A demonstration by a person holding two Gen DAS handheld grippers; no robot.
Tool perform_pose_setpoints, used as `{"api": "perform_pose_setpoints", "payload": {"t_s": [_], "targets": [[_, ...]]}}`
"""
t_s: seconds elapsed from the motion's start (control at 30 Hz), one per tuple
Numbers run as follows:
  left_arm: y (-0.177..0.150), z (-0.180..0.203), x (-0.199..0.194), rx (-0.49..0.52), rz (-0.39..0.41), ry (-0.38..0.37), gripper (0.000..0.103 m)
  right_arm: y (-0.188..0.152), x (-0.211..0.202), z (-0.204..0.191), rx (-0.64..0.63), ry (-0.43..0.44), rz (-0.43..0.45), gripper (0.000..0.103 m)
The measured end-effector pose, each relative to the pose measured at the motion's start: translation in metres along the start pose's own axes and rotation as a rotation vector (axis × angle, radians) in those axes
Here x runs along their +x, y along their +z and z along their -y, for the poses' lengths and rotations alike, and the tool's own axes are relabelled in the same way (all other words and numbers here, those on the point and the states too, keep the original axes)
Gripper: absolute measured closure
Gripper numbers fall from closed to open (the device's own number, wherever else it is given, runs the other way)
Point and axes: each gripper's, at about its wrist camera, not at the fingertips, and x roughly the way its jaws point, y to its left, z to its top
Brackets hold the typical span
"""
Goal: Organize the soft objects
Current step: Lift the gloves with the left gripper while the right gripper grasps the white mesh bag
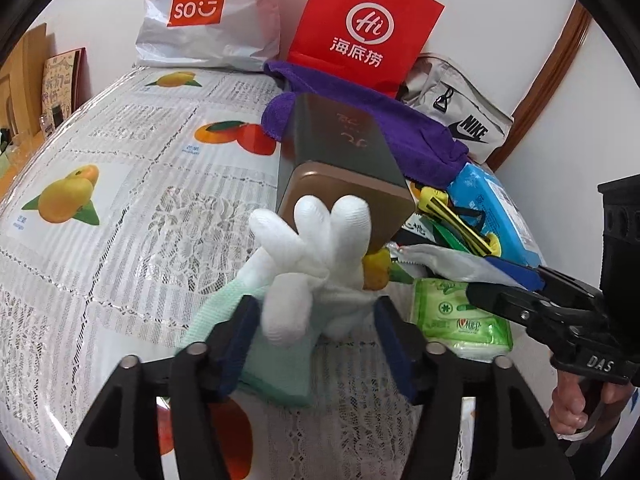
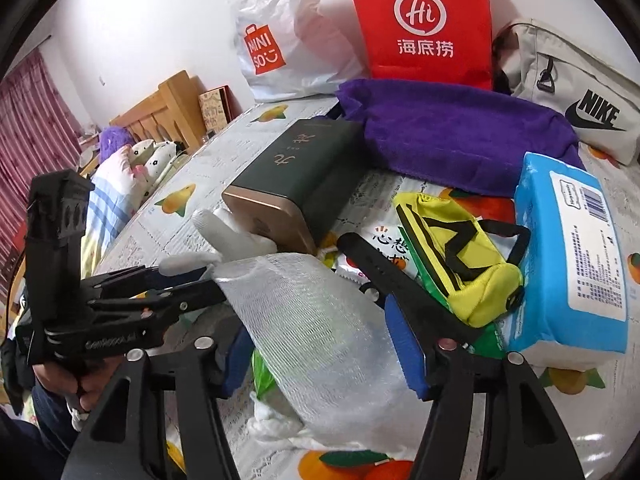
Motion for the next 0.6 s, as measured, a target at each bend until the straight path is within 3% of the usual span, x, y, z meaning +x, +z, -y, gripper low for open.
{"api": "perform_pose_setpoints", "payload": {"t_s": [0.03, 0.13, 0.23, 0.37, 0.5, 0.6], "targets": [[0.001, 0.000, 0.001, 0.001, 0.002, 0.002, 0.038, 0.001, 0.000, 0.000, 0.002, 0.005, 0.003, 0.063], [0.004, 0.003, 0.007, 0.017, 0.013, 0.024, 0.035, 0.002, 0.004, 0.002, -0.004, 0.009, -0.010, 0.084], [0.010, 0.006, 0.013, 0.016, 0.032, 0.064, 0.035, 0.002, 0.001, 0.002, -0.017, -0.008, 0.004, 0.094], [0.012, 0.011, 0.021, 0.021, 0.051, 0.134, 0.037, -0.001, -0.019, 0.002, -0.034, -0.019, 0.062, 0.096], [0.012, 0.016, 0.024, 0.068, 0.052, 0.221, 0.063, -0.005, -0.048, 0.010, -0.019, -0.052, 0.118, 0.097], [0.013, 0.012, 0.022, 0.054, 0.040, 0.179, 0.080, -0.013, -0.070, 0.021, 0.017, -0.068, 0.155, 0.096]]}}
